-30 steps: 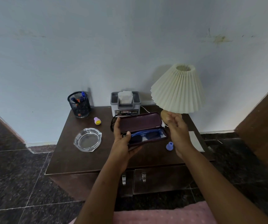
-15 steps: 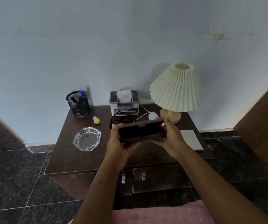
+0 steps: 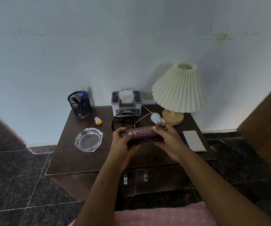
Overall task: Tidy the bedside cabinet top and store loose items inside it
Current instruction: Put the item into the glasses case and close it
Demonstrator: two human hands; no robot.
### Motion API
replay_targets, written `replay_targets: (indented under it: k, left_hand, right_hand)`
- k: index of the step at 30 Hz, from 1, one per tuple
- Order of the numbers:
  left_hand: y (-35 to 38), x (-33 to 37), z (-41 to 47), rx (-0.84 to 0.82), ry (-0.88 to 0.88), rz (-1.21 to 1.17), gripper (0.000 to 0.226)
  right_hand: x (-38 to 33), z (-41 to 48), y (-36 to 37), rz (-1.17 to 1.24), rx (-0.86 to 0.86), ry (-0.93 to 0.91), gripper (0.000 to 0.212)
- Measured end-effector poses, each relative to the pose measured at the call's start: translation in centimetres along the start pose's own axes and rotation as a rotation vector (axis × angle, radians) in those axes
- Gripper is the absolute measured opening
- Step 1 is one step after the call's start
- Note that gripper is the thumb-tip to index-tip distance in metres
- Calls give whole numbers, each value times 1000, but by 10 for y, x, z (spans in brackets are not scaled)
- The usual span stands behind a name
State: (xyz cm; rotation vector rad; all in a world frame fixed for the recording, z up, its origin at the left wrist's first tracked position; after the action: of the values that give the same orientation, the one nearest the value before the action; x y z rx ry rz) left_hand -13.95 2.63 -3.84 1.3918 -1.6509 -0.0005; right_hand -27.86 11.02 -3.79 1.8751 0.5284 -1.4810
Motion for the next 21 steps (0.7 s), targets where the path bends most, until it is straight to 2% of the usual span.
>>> replay_targets:
  k: [10,18,21]
  left_hand:
    - [-8,-1,5,34,-8,10,26]
    - [-10,-3,8,81,-51,-7,28]
    - [-12,-7,7,130,-139,2,27]
  right_hand:
    - [6,1,0,16,-20,38,27]
    - [4,-2,2,-7,-18,54,34]
    - [5,-4,1,-207,-74,10,38]
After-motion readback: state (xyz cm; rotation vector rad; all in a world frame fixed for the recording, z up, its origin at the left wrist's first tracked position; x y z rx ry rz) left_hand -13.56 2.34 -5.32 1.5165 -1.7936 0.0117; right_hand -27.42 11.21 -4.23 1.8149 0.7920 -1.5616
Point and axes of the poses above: each hand's wrist, its own z-axis towards the middle knuckle, its own y-axis out of the palm, x = y × z, the point moved 4 cm from there along z, towards the middle knuckle, and after that the axes turned 15 degrees about -y, right-handed, at the moved point
